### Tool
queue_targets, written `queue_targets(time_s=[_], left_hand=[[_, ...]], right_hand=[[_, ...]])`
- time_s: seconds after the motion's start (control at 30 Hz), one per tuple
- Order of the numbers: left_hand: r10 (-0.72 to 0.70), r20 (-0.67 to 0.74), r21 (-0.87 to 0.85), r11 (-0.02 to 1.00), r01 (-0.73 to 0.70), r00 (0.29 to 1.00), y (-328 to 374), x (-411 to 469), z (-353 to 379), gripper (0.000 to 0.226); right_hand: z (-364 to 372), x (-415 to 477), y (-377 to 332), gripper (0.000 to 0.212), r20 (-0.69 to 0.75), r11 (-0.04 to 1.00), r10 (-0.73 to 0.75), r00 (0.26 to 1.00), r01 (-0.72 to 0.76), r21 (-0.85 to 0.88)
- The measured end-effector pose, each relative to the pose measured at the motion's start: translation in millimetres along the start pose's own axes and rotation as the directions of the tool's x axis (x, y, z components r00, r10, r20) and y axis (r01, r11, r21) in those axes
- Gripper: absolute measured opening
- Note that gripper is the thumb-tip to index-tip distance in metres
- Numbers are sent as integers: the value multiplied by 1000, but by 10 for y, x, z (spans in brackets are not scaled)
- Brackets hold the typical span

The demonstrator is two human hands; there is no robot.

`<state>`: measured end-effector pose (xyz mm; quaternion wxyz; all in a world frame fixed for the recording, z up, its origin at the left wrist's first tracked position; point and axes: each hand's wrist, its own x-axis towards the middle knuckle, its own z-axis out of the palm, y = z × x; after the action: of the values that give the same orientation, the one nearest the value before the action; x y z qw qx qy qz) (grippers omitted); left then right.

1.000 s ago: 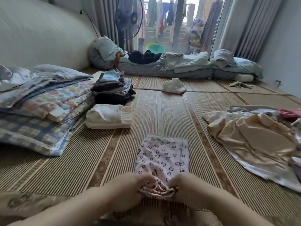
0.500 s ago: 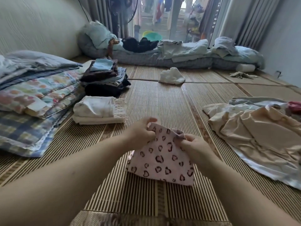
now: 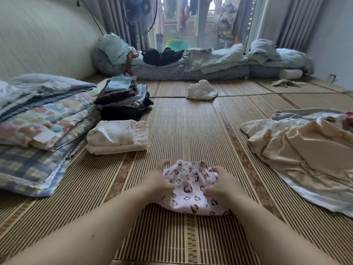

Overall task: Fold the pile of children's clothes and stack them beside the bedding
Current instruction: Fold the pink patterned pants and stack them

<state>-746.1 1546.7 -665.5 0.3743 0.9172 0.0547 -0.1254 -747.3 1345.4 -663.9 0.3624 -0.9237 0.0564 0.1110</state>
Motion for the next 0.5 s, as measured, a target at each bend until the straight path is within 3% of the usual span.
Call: queue_targets(time_s=[0.1,0.17,0.27,0.4,0.5], left_hand=[[-23,179,-430,897,99,984,28,-77,-52,93],[-8,284,-545,821,168,959,50,-114,-99,85],[38,375,-531,828,181,926,84,-163,-68,62],[47,217,-444,894,56,975,5,-153,30,63],[130,152,-507,861,-36,980,-96,-84,-228,64]], right_hand=[[-22,-31,6,86,29,981,-91,995,84,175],[-42,-50,23,75,63,978,-126,990,114,176],[-68,-113,16,65,150,986,-121,981,102,131],[-100,-230,22,73,133,961,-94,987,55,272],[-124,-202,-210,73,133,914,-167,977,103,392]])
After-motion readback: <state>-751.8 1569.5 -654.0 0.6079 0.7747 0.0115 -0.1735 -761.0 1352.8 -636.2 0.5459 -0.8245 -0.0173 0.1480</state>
